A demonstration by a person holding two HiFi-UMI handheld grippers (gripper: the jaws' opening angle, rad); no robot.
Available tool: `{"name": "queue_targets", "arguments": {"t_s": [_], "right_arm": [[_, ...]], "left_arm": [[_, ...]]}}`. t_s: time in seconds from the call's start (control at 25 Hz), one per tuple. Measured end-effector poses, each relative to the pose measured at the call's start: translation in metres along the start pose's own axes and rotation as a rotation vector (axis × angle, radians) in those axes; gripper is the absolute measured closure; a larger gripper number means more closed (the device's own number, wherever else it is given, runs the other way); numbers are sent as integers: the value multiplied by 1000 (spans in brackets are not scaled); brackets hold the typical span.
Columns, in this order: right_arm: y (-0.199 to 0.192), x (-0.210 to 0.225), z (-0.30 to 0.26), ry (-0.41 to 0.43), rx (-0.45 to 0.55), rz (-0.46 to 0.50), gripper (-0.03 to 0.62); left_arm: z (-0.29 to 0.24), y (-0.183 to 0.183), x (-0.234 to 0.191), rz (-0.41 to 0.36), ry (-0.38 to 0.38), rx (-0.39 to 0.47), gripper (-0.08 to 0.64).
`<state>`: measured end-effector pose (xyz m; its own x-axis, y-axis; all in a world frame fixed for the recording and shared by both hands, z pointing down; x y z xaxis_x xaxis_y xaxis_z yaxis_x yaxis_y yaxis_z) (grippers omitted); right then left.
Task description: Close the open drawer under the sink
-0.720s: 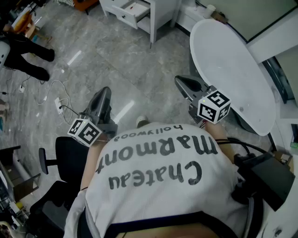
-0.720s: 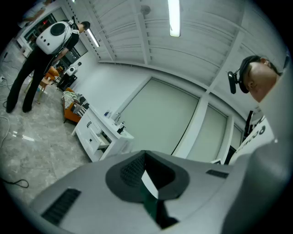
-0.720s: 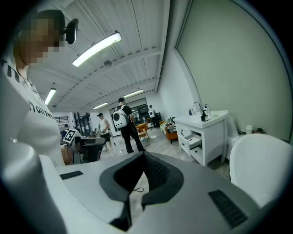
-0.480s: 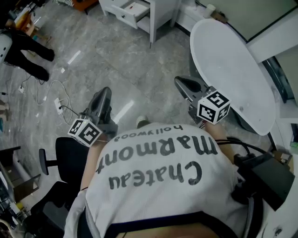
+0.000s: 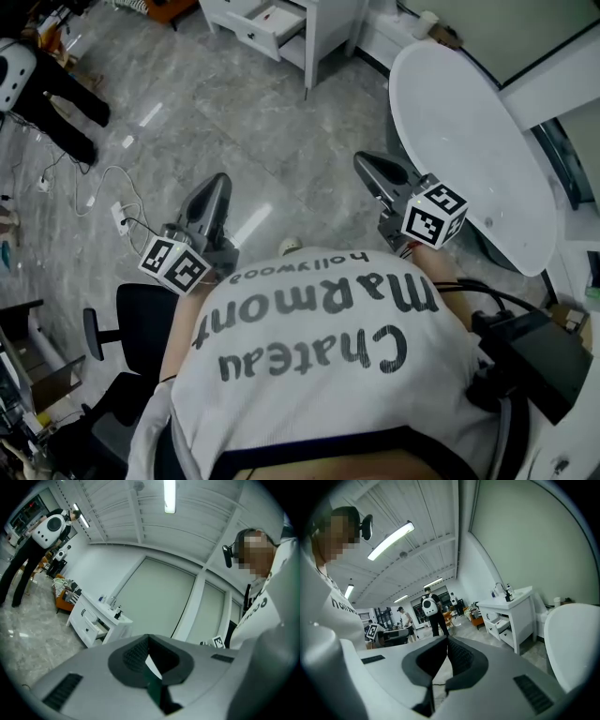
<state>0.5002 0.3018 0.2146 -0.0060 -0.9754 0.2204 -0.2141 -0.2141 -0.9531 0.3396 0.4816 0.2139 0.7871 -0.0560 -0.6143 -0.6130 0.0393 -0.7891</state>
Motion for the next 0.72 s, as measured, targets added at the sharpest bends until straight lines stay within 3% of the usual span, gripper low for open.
{"name": "queue_targets", "arguments": {"t_s": [0.28,0.48,0.72], "right_arm": [[12,3,-40,-1,-6,42,580],[21,9,-74,-8,-16,57,580],[26,15,-130,10,-68,98,580]], "left_arm": [[-10,27,-25,32,-55,-10,551],[-16,51,-51,-26,-9,6,551],[-30,75,-103,48,17,25,551]]}}
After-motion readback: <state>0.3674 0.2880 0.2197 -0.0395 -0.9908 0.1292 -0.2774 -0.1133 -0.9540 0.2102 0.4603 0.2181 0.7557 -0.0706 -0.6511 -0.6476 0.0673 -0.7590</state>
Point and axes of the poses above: the fingertips, and each gripper's own axes: z backward along the fingers, x to its right, y out of its top, the point moved 1 cm from there along z, backward along the fingers, and after that the axes turned 8 degrees about z, right-handed, at the moved point
